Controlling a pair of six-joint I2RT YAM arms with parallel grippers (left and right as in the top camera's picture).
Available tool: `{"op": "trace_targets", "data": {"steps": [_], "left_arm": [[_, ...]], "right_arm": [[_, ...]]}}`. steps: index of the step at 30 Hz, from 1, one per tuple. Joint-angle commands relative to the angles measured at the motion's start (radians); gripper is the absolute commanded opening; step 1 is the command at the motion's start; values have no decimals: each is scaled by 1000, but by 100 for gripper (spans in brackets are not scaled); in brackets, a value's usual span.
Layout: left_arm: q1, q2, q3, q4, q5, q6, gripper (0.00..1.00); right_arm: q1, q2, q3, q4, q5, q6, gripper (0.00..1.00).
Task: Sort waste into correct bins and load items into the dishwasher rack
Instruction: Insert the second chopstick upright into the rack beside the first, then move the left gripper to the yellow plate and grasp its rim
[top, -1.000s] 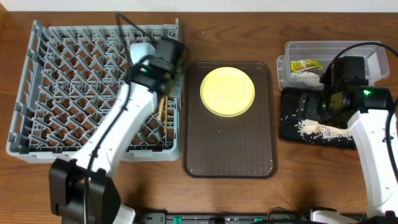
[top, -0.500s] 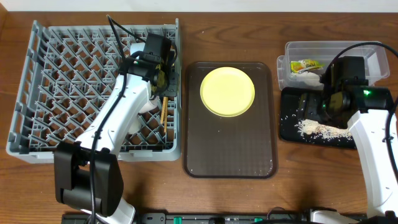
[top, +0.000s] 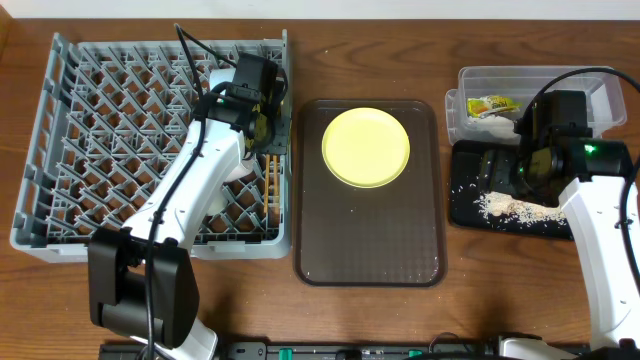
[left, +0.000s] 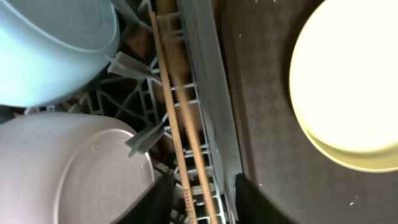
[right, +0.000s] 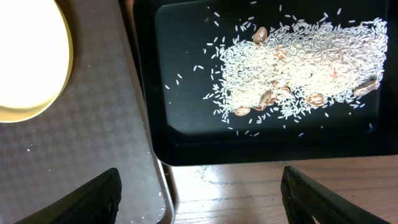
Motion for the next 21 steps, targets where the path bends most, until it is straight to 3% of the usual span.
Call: {"op": "trace_targets", "data": {"steps": [1,8,12,15,21], "left_arm": [[-2,1,1,1,2,4,42],[-22,-38,9,2,3,10,44],[-92,-90,11,24,2,114,44],[-170,-98,11,80,2,192,51],[-308,-37,11,232,2,192,52]], "right_arm": [[-13,-8,13,-4,13,11,80],[-13,-8,13,-11,13,11,80],[-13,-8,13,-3,13,11,81],[-13,-8,14,1,14,11,81],[-13,-8,13,-4,13,11,80]]}}
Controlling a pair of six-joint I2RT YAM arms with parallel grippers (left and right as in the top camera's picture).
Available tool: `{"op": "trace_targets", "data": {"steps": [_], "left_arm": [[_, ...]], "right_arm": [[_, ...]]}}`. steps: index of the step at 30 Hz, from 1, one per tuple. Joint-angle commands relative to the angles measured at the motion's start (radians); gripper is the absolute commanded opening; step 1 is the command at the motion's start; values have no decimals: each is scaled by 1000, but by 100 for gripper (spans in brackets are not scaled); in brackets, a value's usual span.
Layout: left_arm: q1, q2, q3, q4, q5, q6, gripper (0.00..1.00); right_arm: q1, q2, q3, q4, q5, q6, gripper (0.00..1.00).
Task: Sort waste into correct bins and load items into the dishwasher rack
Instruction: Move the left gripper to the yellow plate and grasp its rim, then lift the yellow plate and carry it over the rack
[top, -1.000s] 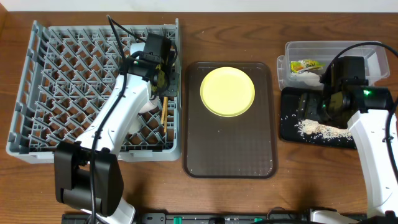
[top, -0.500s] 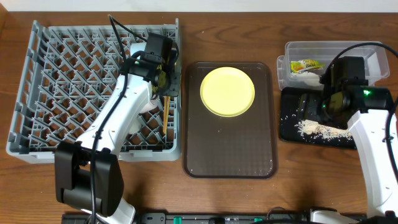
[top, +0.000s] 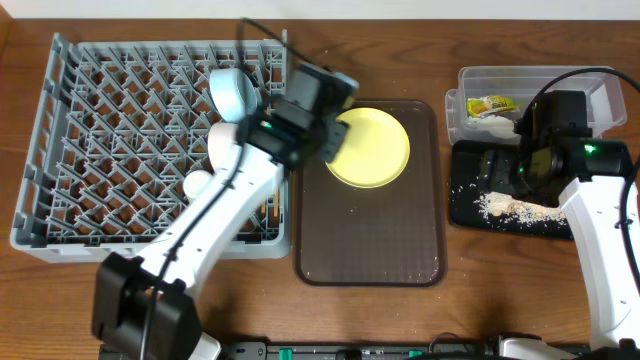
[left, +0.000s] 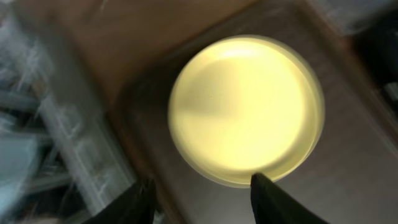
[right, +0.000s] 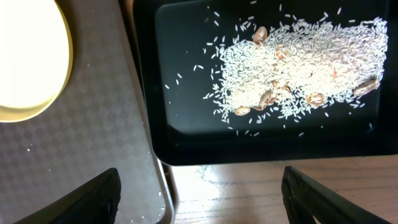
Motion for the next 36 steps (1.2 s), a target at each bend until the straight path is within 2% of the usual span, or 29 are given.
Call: {"op": "trace_targets", "data": {"steps": [1,12,32,33,36], "left_arm": [[-60,53,10,50,-2,34,53],[-185,248,10,111,-2,83,57],[-188,417,6,130,-1,74,59],[-188,420,1,130,-1,74,59],[-188,422,-12,130,-1,74,48]], "right_arm": [[-13,-8,13,-4,13,11,80],[-13,-8,13,-6,13,11,81],[-13,-8,13,-6,13,11,81],[-13,-8,13,-6,13,11,82],[-13,-8,13,-6,13,11,81]]}}
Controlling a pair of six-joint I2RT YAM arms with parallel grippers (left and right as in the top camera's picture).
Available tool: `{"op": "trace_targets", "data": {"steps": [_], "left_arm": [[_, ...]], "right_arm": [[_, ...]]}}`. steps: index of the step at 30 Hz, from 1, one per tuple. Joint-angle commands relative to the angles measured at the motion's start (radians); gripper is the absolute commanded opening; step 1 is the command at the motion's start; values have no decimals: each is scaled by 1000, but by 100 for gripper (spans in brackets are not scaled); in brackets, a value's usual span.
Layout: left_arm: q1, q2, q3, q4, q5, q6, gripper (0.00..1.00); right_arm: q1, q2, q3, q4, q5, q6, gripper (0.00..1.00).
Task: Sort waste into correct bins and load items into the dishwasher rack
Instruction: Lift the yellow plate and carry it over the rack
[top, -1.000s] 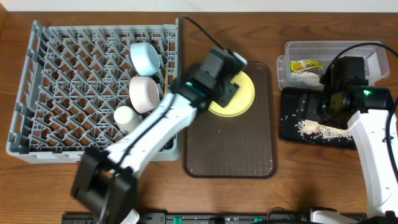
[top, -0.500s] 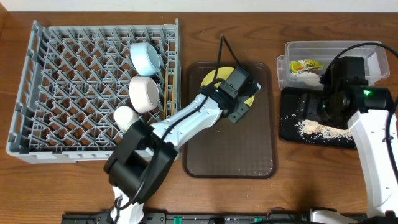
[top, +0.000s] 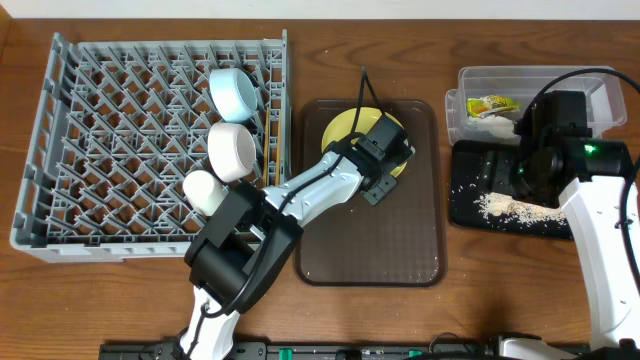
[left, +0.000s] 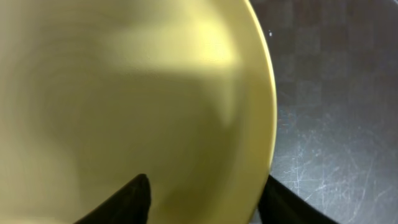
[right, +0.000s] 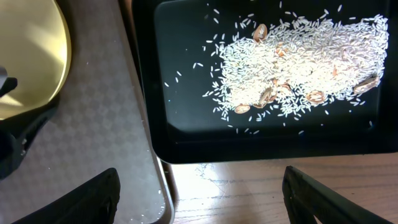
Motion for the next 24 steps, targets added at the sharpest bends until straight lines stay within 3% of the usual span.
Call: {"op": "trace_targets", "data": {"steps": [1,11,18,24], "left_arm": [[2,19,-16,0,-1,5,43],[2,13,-17,-80,-2,5,7],[2,-75,-5,-102,-2,6,6],[5,-256,-3,-105,-2,5,6]], "right_arm": [[-13,-8,13,0,13,11,81],[-13,-8,13,-2,13,11,81],[-13,-8,13,-8,14,11,81],[-13,-8,13,-8,14,11,81]]}}
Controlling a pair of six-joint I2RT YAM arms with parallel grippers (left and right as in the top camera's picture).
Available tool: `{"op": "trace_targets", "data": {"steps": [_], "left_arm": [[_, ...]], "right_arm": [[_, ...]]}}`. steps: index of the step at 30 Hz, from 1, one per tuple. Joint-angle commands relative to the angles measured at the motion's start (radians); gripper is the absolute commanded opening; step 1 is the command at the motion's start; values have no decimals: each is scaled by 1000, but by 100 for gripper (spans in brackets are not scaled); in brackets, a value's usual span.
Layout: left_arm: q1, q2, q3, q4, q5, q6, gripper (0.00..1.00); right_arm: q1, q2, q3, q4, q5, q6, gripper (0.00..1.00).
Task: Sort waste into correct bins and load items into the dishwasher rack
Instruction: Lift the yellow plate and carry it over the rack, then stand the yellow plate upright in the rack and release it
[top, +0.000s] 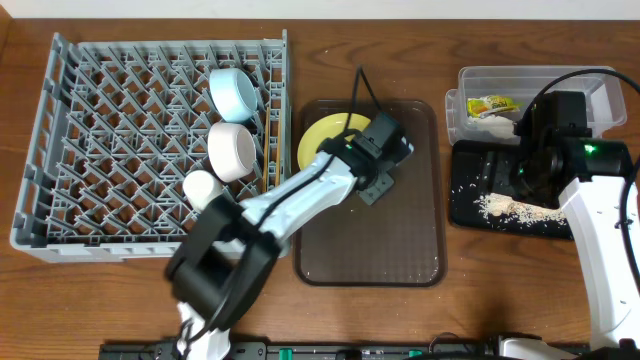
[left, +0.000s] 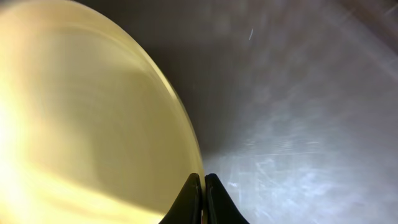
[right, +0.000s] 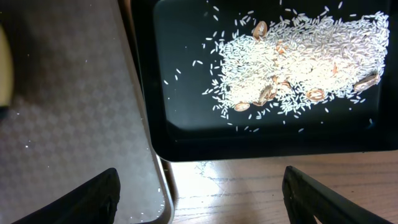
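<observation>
A yellow plate (top: 322, 140) sits at the back left of the brown tray (top: 370, 235); whether it is tilted I cannot tell. My left gripper (top: 362, 172) is shut on its right rim. In the left wrist view both fingertips (left: 194, 199) pinch the plate (left: 93, 124) edge, with the tray (left: 298, 124) beyond. My right gripper (top: 500, 170) hangs open and empty over the front edge of the black tray (top: 462, 205). The right wrist view shows that gripper (right: 199, 205) wide open below the rice (right: 298, 62).
The grey dishwasher rack (top: 100, 150) at left holds a blue bowl (top: 233, 92), a white bowl (top: 232, 150), a white cup (top: 203, 188) and chopsticks (top: 268, 185). A clear bin (top: 560, 85) at back right holds a yellow wrapper (top: 492, 104).
My left gripper, open astride the plate's right rim before, is now shut on it. The plate has shifted left toward the rack. The right arm has not moved.
My left gripper was open over the rack's right edge by the chopsticks and bowls. It then stood over the yellow plate on the brown tray, then low at the plate's rim, still open. Now it grips the rim and the plate has shifted left.
</observation>
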Motion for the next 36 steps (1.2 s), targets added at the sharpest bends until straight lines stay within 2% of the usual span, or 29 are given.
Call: {"op": "trace_targets", "data": {"steps": [1,4,9,13,16,22,30,36], "left_arm": [[8,-148,1,-2,2,-5,6],[26,-238,1,-2,3,-38,6],[105,-354,1,-3,13,-182,6],[221,-396,1,1,273,-206,6],[330,-395,1,3,463,-270,6],[524,-394,1,5,749,-279,6],[681,-359,0,5,1025,-279,6],[702,-320,0,5,1046,-279,6]], "right_arm": [[-13,-8,13,-1,14,11,81],[-13,-8,13,-1,14,11,81],[-13,-8,13,-1,13,11,81],[-13,-8,13,-1,13,11,81],[-13,-8,13,-1,13,12,81],[-13,-8,13,-1,13,12,82],[-13,-8,13,-1,13,12,81],[-13,-8,13,-5,13,12,81]]}}
